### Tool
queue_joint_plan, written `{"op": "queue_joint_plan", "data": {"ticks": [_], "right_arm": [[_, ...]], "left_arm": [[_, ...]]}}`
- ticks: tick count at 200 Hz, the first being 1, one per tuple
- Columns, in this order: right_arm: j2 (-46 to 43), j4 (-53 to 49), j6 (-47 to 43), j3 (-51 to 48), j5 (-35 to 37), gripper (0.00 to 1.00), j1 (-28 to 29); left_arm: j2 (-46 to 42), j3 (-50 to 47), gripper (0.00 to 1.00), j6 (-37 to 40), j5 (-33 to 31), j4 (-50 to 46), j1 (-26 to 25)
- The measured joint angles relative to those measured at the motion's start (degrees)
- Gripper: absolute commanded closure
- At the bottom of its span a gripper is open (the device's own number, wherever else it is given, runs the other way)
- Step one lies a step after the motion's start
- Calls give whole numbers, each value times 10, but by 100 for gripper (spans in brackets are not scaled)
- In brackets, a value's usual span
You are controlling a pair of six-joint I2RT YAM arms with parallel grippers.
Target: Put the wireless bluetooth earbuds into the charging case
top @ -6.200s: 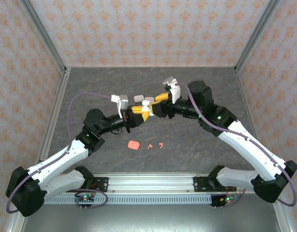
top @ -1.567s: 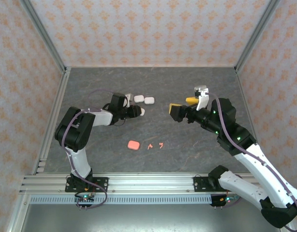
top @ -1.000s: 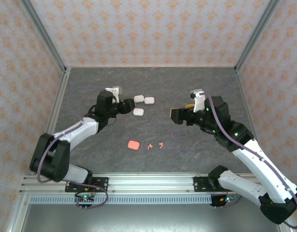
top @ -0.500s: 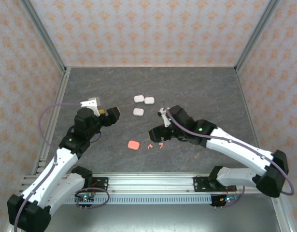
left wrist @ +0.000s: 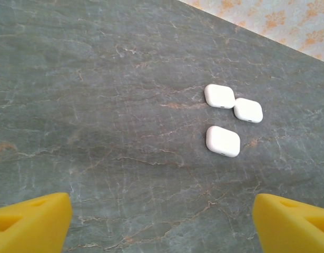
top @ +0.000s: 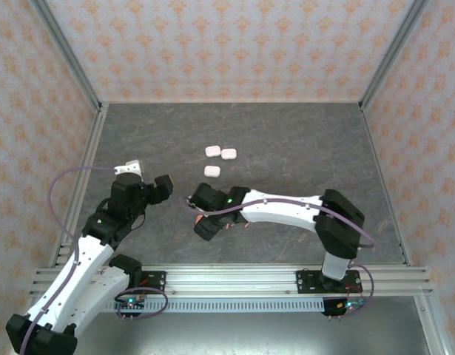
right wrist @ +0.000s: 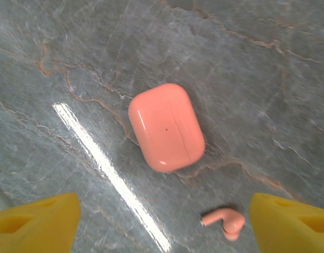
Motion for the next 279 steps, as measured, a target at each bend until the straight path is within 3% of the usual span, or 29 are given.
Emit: {"op": "queue_joint_plan", "data": {"ticks": [93,146,232,279], "right_arm": [[117,-19,-57,66,14,20,1],[146,-25,-66,87,13,34,1],[133,-25,-66,71,12,59,-3],[54,-20,-75,14,18,59,-36]], "left_arm": [[-12,3,10,0,-22,-14,0],[-12,3,10,0,-23,-15,0],[-12,3,9,0,-23,-16,0],[-9,22,9,4,-11,-19,0]]}}
